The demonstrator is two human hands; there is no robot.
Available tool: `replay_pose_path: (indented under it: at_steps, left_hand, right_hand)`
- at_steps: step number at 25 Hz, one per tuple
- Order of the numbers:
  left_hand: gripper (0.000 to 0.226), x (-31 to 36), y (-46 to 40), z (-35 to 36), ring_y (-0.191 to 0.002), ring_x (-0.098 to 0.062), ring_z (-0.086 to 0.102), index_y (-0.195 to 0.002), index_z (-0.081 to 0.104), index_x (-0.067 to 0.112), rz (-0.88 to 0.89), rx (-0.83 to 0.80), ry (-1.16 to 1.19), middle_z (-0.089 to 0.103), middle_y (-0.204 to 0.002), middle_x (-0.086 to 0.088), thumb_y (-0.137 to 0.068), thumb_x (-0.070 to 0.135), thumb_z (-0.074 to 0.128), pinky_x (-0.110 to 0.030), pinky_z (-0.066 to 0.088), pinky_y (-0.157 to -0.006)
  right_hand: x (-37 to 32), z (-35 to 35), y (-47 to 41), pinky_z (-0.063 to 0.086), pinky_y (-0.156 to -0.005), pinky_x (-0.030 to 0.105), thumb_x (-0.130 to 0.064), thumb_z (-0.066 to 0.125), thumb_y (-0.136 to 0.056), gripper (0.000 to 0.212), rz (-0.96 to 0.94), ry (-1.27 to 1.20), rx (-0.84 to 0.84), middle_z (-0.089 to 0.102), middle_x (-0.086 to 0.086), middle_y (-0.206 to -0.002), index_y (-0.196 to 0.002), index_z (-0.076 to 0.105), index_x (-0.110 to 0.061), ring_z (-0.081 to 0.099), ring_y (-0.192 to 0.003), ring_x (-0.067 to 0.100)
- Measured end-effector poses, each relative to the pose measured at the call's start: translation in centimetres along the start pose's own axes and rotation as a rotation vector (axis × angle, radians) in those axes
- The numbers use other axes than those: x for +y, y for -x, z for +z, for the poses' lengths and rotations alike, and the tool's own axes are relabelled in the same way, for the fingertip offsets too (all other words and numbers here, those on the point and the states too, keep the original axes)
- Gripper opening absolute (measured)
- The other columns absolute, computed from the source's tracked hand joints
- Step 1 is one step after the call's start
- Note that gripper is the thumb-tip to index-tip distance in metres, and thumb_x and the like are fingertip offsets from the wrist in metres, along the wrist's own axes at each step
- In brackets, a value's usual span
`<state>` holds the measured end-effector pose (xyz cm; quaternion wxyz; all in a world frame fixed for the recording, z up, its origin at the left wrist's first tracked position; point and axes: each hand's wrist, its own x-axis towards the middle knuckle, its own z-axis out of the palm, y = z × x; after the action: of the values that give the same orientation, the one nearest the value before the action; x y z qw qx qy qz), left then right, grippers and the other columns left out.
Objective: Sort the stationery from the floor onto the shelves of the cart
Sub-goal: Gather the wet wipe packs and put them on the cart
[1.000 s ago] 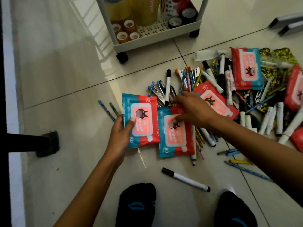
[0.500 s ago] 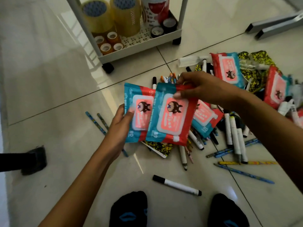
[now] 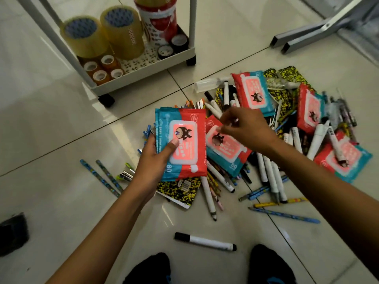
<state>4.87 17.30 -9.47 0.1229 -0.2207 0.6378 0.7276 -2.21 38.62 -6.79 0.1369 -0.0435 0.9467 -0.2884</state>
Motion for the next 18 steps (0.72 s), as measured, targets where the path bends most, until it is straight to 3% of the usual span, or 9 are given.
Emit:
replay_pose_path:
  at_steps: [3,6,11,13,15,18]
  left_hand:
    - [0.035,-0.4,-0.3,0.3,-0.092,-0.02,0.071,-0.127,0.051,0.014,0.009,0.04,0.009,0.069,-0.114,-0.008,-0.093,0.02,0.057,-0.034,0.059,-0.078]
    - [0.035,-0.7,-0.4,0.3,-0.084,-0.014,0.072,-0.129,0.049,0.013,0.01,0.068,0.032,0.069,-0.113,-0.006,-0.094,0.02,0.055,-0.026,0.059,-0.065]
    - [0.036,-0.8,-0.4,0.0,-0.079,-0.011,0.072,-0.129,0.047,0.014,0.019,0.071,0.032,0.07,-0.108,-0.002,-0.095,0.021,0.055,-0.023,0.057,-0.06]
    - [0.033,-0.9,-0.4,-0.1,-0.076,-0.007,0.072,-0.126,0.049,0.015,0.021,0.09,0.025,0.07,-0.104,0.002,-0.095,0.02,0.055,-0.021,0.056,-0.059]
    - [0.028,-0.9,-0.6,-0.1,-0.075,-0.006,0.071,-0.122,0.049,0.018,0.026,0.119,0.014,0.069,-0.103,0.004,-0.095,0.021,0.055,-0.021,0.056,-0.059]
    - [0.026,-0.9,-0.9,-0.3,-0.082,-0.01,0.071,-0.119,0.049,0.022,0.032,0.155,0.002,0.069,-0.106,0.002,-0.094,0.023,0.057,-0.028,0.058,-0.065]
  right_hand:
    - [1.6,1.7,0.9,0.048,-0.081,0.033,-0.047,0.077,-0.073,0.06,0.013,0.145,-0.099,0.06,0.005,-0.115,-0.12,0.057,-0.015,0.058,-0.102,0.022]
    - [1.9,2.7,1.4,0.047,-0.092,0.041,-0.058,0.077,-0.066,0.087,0.03,0.236,-0.093,0.048,0.008,-0.13,-0.134,0.043,-0.017,0.049,-0.117,0.027]
    - [2.2,3.4,1.9,0.049,-0.09,0.043,-0.06,0.078,-0.063,0.099,0.044,0.361,-0.056,0.045,0.008,-0.131,-0.139,0.032,-0.018,0.049,-0.119,0.028]
    - [2.3,3.4,1.7,0.05,-0.09,0.044,-0.055,0.081,-0.062,0.091,0.091,0.252,-0.035,0.048,0.007,-0.127,-0.133,0.04,-0.017,0.051,-0.115,0.027]
    - [2.3,3.2,1.5,0.052,-0.086,0.04,-0.044,0.083,-0.065,0.066,0.14,0.113,-0.04,0.053,0.005,-0.118,-0.117,0.052,-0.016,0.056,-0.105,0.023]
    - [2.3,1.9,1.6,0.056,-0.072,0.031,-0.032,0.081,-0.071,0.043,0.216,-0.091,-0.103,0.063,-0.001,-0.104,-0.101,0.054,-0.017,0.065,-0.085,0.016]
